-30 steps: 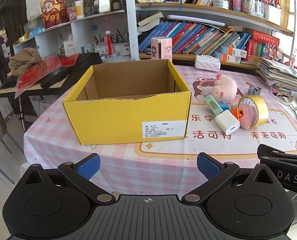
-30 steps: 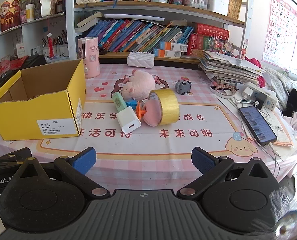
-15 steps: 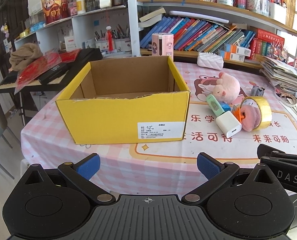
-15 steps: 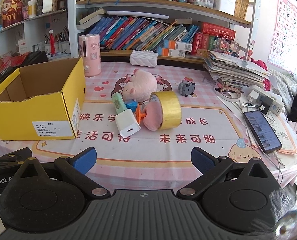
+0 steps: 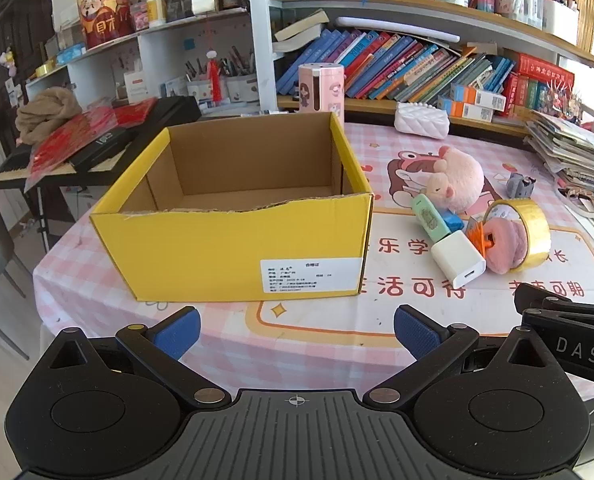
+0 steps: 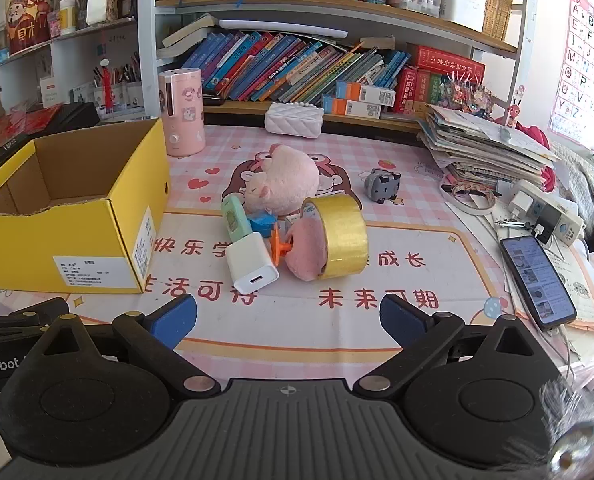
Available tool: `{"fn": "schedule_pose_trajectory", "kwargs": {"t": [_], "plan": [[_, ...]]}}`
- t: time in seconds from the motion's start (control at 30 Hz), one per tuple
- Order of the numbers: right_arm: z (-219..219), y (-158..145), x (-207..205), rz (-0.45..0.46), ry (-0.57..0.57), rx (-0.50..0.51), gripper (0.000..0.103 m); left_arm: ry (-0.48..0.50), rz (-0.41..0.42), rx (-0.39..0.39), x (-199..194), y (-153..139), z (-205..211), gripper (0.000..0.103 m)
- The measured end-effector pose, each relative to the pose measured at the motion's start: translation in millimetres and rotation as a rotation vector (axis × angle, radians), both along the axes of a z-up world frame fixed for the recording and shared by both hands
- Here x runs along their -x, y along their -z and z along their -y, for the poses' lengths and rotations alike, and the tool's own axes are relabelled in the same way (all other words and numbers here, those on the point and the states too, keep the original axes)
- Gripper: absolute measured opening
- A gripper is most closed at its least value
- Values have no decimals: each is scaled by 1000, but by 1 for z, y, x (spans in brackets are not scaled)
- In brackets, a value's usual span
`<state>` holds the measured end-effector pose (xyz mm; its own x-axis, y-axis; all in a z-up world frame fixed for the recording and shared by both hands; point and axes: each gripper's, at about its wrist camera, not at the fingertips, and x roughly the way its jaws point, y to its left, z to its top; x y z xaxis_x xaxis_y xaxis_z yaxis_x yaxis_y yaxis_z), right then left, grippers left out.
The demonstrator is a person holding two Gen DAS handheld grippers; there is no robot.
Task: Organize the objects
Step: 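Reach the right tool to the yellow tape roll and grasp it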
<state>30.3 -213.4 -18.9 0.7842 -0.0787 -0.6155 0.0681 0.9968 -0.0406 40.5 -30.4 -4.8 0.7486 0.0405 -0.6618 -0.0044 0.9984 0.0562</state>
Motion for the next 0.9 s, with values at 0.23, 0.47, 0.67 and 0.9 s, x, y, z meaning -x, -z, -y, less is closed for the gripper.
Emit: {"fn": "schedule_pose_trajectory", "kwargs": {"t": [0.23,0.47,0.67,0.9], "plan": [[4,2,-5,-5,17,0,100,18,-4,2,-4,2,3,103],[4,3,-3,-2,33,6,100,32,-1,6,-6,3,3,103],[3,3,-4,0,35,9,100,35,-1,7,-8,3,3,103],[5,2,-5,-1,42,12,99,44,-1,11,-12,3,7,103]]}}
